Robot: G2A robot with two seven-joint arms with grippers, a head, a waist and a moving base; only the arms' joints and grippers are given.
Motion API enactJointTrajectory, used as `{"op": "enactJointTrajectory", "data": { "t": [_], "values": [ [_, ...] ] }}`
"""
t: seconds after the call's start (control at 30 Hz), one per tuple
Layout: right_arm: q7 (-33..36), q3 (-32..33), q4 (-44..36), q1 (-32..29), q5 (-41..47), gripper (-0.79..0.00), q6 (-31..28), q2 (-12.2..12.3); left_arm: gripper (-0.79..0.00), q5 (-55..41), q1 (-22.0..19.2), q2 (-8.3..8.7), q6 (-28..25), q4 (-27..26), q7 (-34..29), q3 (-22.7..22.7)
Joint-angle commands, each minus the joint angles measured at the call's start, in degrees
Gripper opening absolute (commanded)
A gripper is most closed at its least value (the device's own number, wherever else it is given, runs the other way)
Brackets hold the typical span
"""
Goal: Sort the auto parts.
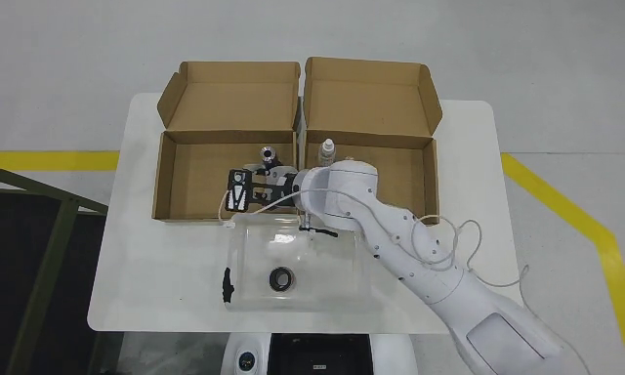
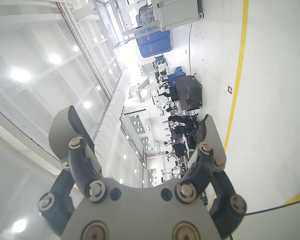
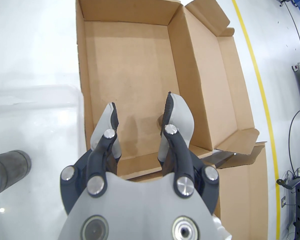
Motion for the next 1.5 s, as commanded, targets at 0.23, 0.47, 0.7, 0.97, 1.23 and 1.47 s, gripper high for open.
{"op": "enactJointTrajectory", "data": {
  "t": [0.23, 0.47, 0.7, 0.97, 1.23, 1.47],
  "values": [
    [0.89, 2.71, -8.94, -8.00, -1.99, -0.440, -4.47, 2.26, 0.000, 0.00, 0.00, 0.00, 0.00, 0.00, 0.00, 0.00],
    [0.79, 3.88, -12.57, -11.78, -3.16, -0.434, -6.36, 3.38, 0.000, 0.00, 0.00, 0.00, 0.00, 0.00, 0.00, 0.00],
    [0.73, 3.30, -14.98, -14.89, -4.93, -0.431, -8.44, 4.23, 0.000, 0.00, 0.00, 0.00, 0.00, 0.00, 0.00, 0.00],
    [-0.11, 2.29, -16.80, -17.88, -6.49, -0.428, -9.50, 4.97, 0.000, 0.00, 0.00, 0.00, 0.00, 0.00, 0.00, 0.00],
    [-0.84, 3.16, -19.29, -21.39, -7.31, -0.422, -11.08, 6.14, 0.000, 0.00, 0.00, 0.00, 0.00, 0.00, 0.00, 0.00],
    [-1.08, 4.05, -20.69, -23.67, -7.55, -0.416, -13.54, 7.18, 0.000, 0.00, 0.00, 0.00, 0.00, 0.00, 0.00, 0.00]
  ]
}}
